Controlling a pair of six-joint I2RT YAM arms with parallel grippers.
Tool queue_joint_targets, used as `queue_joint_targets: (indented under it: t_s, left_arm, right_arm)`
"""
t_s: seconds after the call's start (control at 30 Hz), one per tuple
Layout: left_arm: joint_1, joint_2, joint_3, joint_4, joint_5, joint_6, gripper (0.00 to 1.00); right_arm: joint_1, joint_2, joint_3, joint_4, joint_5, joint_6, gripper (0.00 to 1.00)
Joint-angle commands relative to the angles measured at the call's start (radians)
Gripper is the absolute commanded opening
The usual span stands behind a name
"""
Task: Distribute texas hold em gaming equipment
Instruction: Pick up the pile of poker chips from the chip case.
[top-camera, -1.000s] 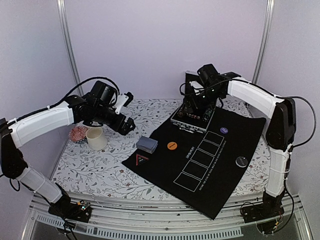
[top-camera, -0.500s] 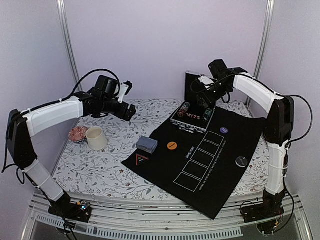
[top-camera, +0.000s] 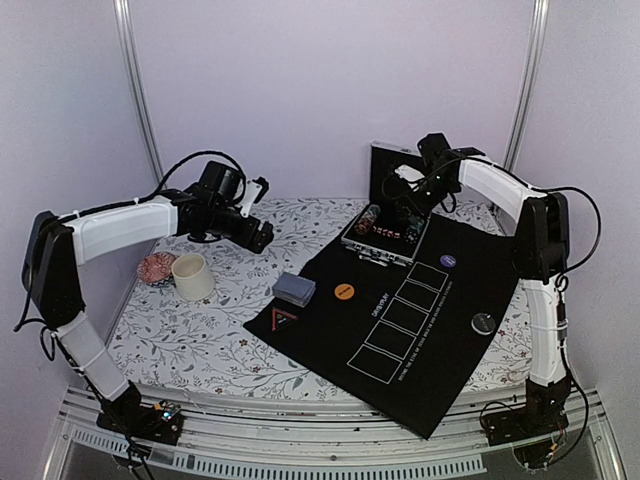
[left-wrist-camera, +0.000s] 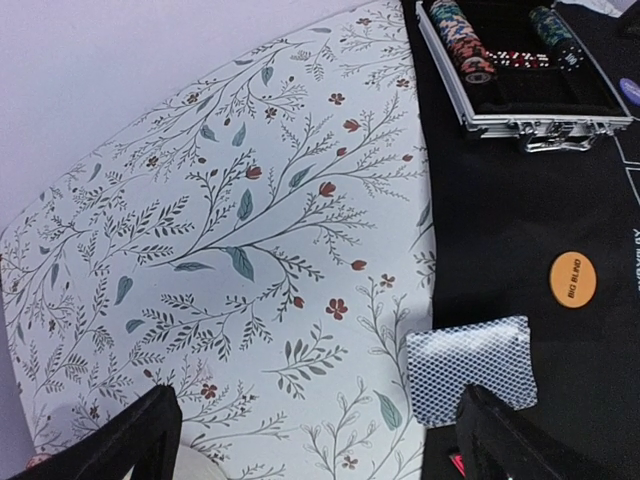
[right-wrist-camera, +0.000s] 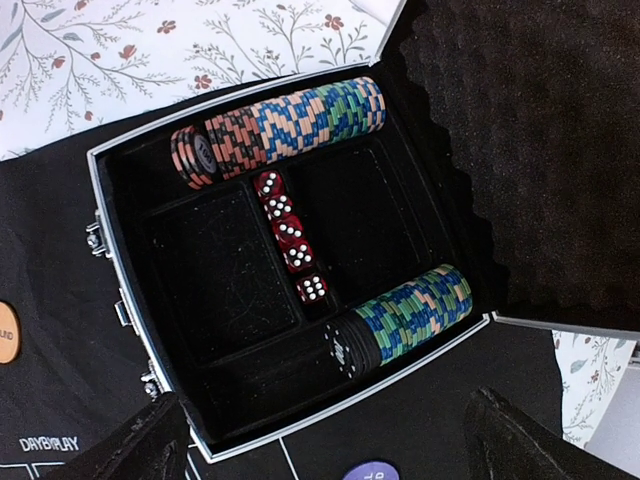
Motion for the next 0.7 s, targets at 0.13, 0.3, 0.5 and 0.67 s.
queue_joint_targets:
  t_s: [0.13, 0.3, 0.5, 0.67]
  left_arm:
    - [0.012, 0.015, 0.001, -0.022, 0.019, 0.009, 0.98]
    - [0.013, 0.028, 0.002, -0.028, 0.015, 0.011, 0.98]
    - [0.013, 0.033, 0.004, -0.033, 0.019, 0.013, 0.98]
    - [0.013, 0.036, 0.005, -0.035, 0.032, 0.014, 0.98]
  right_arm:
    - [-0.034, 0.128, 0.054, 0.041, -0.008, -0.071, 0.80]
    - [-0.036, 0.172, 0.059, 0.036, 0.044, -0.105, 0.67]
    - [-0.039, 0.208, 0.060, 0.054, 0.102, -0.117, 0.61]
    - [-0.039, 0.232, 0.060, 0.070, 0.149, -0.125, 0.59]
